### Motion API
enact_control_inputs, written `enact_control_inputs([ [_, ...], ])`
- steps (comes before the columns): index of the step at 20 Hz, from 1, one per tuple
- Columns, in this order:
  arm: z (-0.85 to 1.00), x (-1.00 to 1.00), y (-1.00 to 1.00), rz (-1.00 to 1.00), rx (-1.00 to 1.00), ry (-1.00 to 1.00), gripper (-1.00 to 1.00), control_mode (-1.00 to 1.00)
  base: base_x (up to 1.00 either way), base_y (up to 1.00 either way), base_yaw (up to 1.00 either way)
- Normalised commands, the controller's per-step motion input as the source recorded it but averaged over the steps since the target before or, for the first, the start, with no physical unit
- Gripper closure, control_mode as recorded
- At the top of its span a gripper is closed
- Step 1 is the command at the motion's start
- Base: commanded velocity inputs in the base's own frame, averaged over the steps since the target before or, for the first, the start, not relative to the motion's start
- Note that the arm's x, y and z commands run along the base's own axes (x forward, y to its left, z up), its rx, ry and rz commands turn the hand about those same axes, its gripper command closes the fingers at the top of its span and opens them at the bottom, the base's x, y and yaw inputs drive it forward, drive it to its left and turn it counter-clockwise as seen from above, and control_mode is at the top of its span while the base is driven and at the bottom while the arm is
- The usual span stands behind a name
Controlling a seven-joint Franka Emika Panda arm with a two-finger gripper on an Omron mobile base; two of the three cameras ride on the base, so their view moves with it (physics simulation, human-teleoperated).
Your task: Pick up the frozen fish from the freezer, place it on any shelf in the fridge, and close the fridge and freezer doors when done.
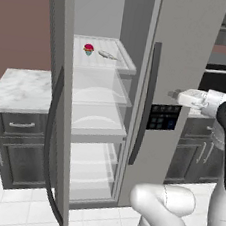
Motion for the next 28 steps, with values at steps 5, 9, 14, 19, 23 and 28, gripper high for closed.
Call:
enact_control_inputs([
  [5,0.31,-0.6,0.95,0.0,-0.34,-0.18,-1.0,-1.0,0.0,0.0,0.0],
  [9,0.2,-0.38,1.0,0.0,-0.34,-0.16,-1.0,-1.0,0.0,0.0,0.0],
  [14,0.12,-0.6,0.9,0.0,-0.32,-0.25,-1.0,-1.0,0.0,0.0,0.0],
  [19,0.09,-0.66,0.7,0.0,-0.29,-0.37,-1.0,-1.0,0.0,0.0,0.0],
  [23,0.04,-0.39,0.68,0.0,-0.25,-0.32,-1.0,-1.0,0.0,0.0,0.0],
  [28,-0.01,-0.01,0.8,0.0,-0.25,-0.11,-1.0,-1.0,0.0,0.0,0.0],
])
